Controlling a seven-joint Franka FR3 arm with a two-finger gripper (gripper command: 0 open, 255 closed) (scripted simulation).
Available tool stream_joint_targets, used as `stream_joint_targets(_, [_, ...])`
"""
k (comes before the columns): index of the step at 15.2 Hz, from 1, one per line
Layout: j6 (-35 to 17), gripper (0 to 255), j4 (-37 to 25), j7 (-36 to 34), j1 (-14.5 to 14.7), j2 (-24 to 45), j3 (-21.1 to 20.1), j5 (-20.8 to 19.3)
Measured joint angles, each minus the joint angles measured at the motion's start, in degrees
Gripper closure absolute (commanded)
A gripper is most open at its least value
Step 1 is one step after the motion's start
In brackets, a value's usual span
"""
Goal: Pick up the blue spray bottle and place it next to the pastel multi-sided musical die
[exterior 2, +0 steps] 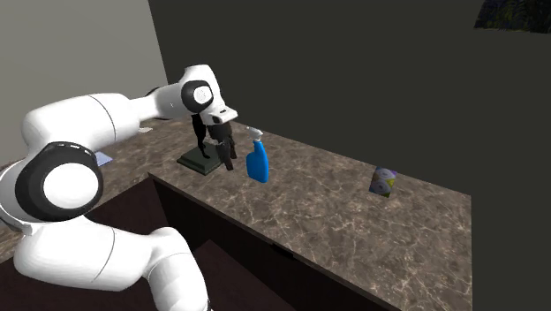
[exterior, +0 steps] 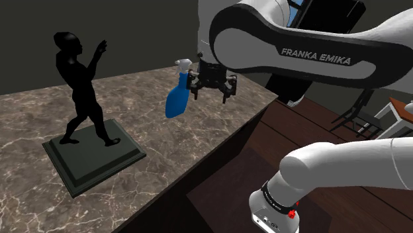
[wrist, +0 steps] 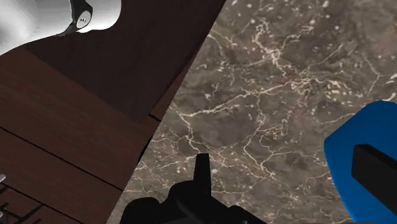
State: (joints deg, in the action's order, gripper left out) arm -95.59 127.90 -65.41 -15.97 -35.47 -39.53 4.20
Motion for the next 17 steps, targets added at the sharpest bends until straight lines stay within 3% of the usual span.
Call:
stream_joint_targets(4, [-2.6, 0, -6.3, -17.0, -8.7, 8.1, -11.3, -3.7])
stream_joint_targets(6, [-1.9, 0, -11.7, -25.8, -14.6, 13.6, -18.1, -7.6])
stream_joint_targets(7, [-1.7, 0, -13.5, -30.7, -17.5, 16.2, -21.9, -9.8])
stream_joint_targets(9, [0.7, 0, -18.9, -42.8, -26.4, 26.2, -34.6, -17.9])
stream_joint_targets(10, [2.7, 0, -21.3, -48.2, -19.7, 30.4, -29.0, -22.1])
stream_joint_targets(11, [5.5, 0, -24.2, -54.2, -17.4, 37.2, -29.8, -27.6])
stream_joint_targets(13, [6.3, 0, -25.5, -59.6, -15.6, 42.3, -29.9, -32.7])
stream_joint_targets(17, [3.6, 0, -23.1, -60.9, -16.1, 42.8, -29.4, -33.7])
